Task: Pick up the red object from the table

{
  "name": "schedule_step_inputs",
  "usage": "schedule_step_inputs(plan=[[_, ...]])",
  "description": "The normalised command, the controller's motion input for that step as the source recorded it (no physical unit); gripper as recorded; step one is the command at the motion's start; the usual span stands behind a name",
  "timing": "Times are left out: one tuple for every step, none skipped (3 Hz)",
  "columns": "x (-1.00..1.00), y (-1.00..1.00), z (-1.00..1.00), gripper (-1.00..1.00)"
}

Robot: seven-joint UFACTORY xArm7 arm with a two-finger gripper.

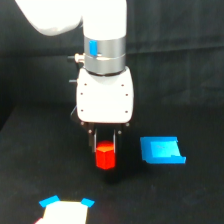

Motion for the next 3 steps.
schedule_step_inputs(plan=[[0.00, 0.23, 1.00, -0.79], [0.02, 0.50, 1.00, -0.60], [-0.11, -0.05, 0.84, -0.95]])
